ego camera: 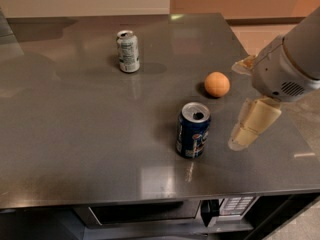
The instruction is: Knock pepsi can over
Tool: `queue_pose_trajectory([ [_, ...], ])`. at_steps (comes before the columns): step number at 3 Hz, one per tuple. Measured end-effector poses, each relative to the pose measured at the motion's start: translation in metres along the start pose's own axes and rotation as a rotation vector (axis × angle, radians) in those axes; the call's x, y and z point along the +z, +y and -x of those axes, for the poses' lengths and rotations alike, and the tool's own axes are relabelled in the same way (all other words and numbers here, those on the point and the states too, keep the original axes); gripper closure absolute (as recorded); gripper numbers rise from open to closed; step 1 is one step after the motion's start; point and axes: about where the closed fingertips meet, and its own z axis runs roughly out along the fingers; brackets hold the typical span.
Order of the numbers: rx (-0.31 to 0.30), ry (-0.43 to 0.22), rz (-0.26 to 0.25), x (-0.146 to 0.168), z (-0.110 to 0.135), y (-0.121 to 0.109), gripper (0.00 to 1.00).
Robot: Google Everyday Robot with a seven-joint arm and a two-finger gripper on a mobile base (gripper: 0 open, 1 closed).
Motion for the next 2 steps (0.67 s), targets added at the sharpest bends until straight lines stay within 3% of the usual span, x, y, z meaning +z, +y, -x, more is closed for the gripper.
queue_pose_trajectory([
  [2,0.048,-0.174,0.056,0.038,0.032,0.004,0.00],
])
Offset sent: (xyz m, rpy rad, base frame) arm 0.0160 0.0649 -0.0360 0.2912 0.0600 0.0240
